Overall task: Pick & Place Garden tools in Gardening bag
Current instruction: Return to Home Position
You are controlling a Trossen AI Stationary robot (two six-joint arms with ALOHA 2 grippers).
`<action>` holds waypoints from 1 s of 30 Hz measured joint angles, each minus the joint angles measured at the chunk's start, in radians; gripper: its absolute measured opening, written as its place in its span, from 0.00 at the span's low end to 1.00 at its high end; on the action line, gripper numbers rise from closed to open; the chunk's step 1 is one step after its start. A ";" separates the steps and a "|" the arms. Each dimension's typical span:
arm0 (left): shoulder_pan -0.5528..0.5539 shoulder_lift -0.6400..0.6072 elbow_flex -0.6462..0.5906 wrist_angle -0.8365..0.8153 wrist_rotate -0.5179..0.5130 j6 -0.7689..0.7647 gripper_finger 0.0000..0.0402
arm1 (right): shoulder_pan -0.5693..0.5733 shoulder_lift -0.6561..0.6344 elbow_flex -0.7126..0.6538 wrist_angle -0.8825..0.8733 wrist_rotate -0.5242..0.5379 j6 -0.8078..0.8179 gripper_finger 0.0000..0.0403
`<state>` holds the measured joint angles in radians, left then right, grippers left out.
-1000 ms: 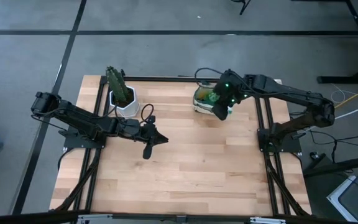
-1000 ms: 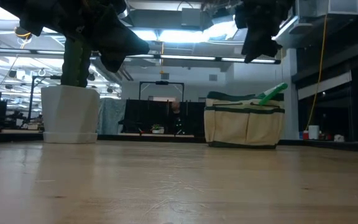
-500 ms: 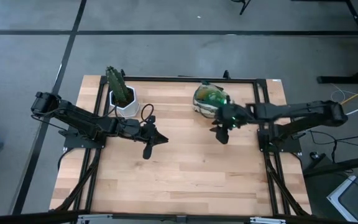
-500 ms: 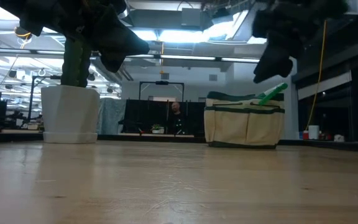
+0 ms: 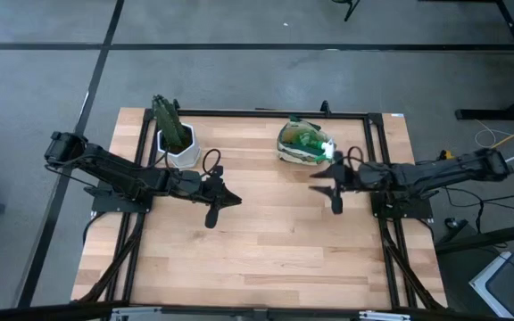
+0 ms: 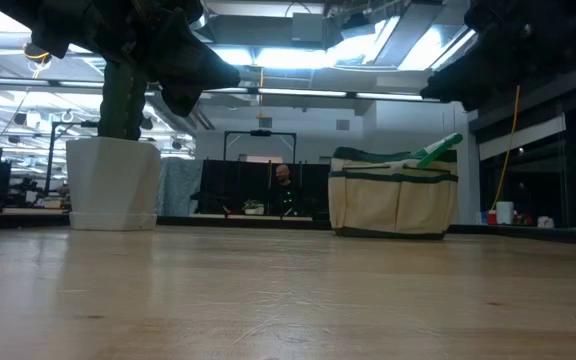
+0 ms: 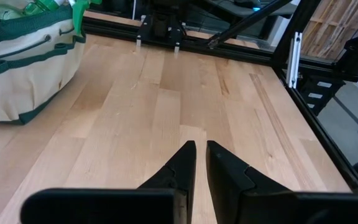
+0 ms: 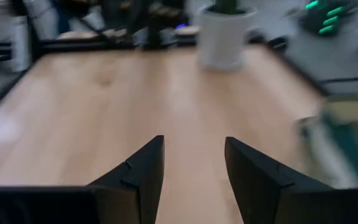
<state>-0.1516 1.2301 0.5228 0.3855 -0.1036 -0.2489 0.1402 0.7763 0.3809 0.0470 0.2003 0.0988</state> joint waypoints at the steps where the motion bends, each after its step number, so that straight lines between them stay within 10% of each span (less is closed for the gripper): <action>1: 0.000 0.000 0.000 0.000 0.000 0.000 0.08 | 0.000 -0.021 -0.002 -0.004 0.032 -0.011 0.42; 30: 0.000 0.000 0.000 0.000 0.000 0.000 0.08 | -0.001 -0.142 -0.003 -0.073 -0.028 -0.151 0.42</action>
<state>-0.1516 1.2301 0.5228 0.3851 -0.1036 -0.2489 0.1390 0.6346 0.3779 -0.0257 0.1722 -0.0519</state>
